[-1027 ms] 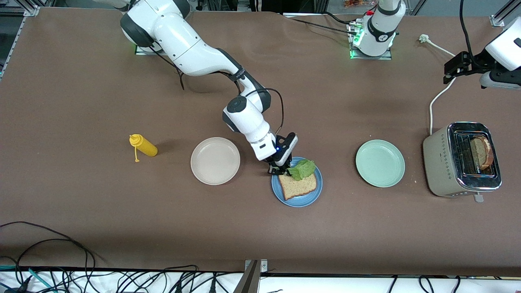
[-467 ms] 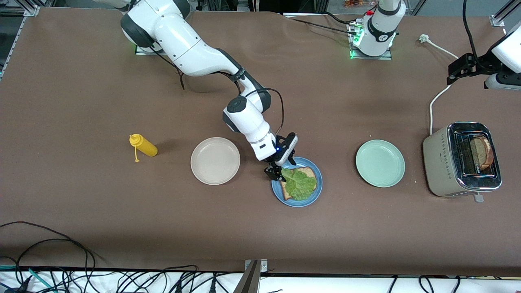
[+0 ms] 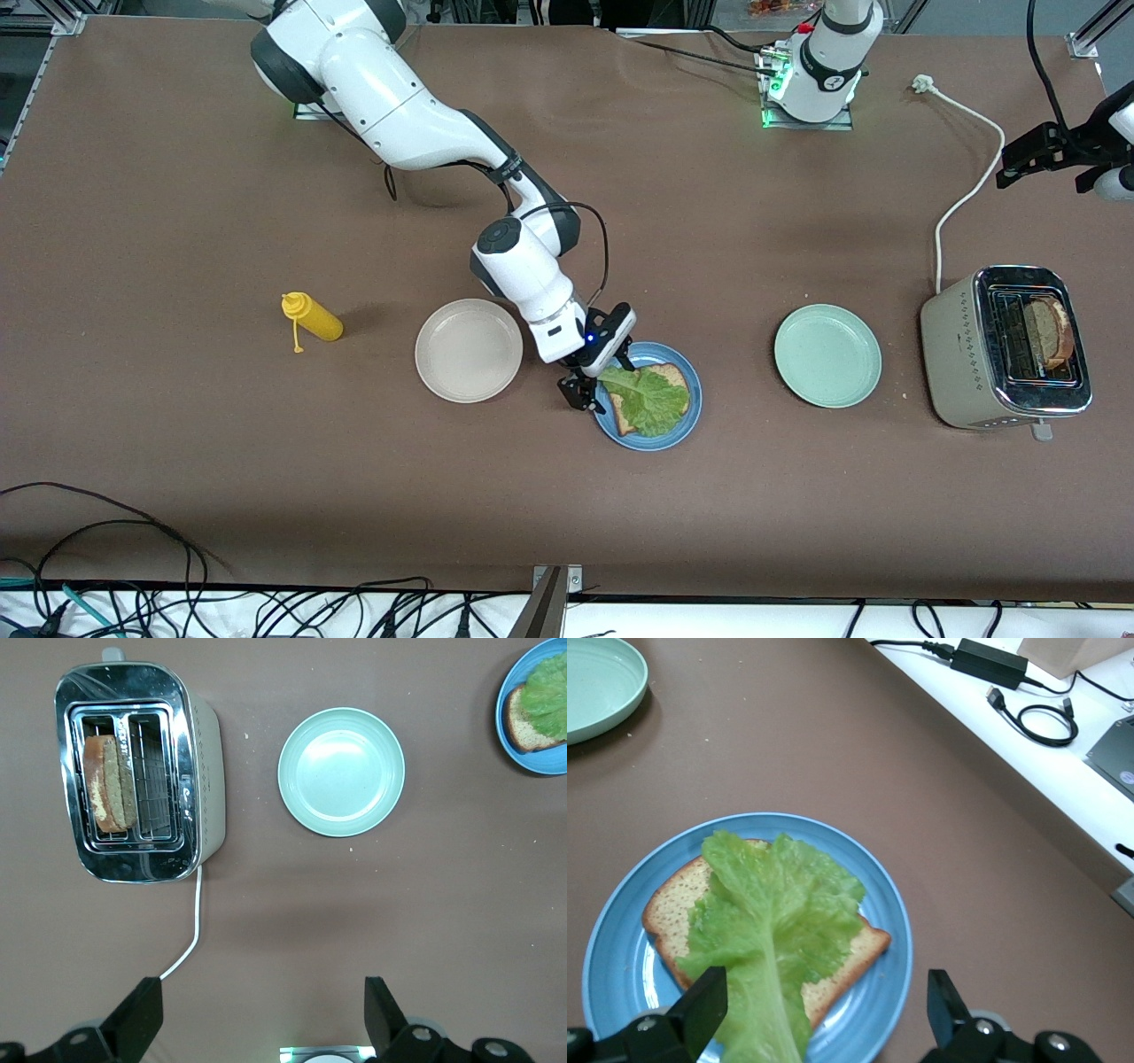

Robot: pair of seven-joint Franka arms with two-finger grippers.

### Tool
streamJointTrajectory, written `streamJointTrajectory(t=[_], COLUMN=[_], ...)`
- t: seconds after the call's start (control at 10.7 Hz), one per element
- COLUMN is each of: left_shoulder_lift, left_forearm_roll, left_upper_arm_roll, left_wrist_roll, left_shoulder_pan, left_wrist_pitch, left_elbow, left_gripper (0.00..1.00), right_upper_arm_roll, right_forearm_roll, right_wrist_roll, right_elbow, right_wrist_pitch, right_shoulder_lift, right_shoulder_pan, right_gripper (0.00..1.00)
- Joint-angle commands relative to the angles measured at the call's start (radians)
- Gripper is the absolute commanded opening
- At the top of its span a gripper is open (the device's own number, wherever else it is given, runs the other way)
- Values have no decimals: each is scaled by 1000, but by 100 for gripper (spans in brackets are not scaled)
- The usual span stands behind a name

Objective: Make sandwich in blue plate with both arms
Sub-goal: 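Open the right gripper to release the lettuce onto the toast, then move the right gripper over to the yellow mustard bottle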

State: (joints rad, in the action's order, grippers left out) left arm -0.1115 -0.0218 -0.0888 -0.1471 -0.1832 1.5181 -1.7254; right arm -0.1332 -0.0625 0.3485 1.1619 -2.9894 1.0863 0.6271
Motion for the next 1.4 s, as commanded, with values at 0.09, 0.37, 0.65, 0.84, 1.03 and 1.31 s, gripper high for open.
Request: streamJointTrajectory(t=[0.09,0.37,0.65,0.84,1.03,1.31], left_shoulder_lift=[1,7,7,7,7,7], left_forearm_roll=[23,25,31,31,31,31], left_upper_arm_roll=[-2,-2,-2,-2,-2,-2], left_wrist_roll=[-14,-16,-16,-16,-16,-16], left_shoulder_pan=[-22,-35,-35,-35,-36,-36], left_wrist_pitch=[-9,-9,-9,-9,-9,-9], left_elbow=[3,3,3,3,3,3], left_gripper=[100,100,100,100,100,100], right_upper_arm_roll=[0,0,4,79,186,358], right_forearm_roll=[9,9,44,121,121,122], right_wrist_roll=[-14,-14,-37,-80,-89,67], right_elbow=[282,442,482,484,484,542], right_wrist_pitch=[127,304,739,930,1077,1122], right_shoulder_lift=[-279,-487,-707,-787,-828,-879], right_shoulder_pan=[-46,-105,-187,-208,-208,-208], right_gripper=[100,100,100,100,98,98])
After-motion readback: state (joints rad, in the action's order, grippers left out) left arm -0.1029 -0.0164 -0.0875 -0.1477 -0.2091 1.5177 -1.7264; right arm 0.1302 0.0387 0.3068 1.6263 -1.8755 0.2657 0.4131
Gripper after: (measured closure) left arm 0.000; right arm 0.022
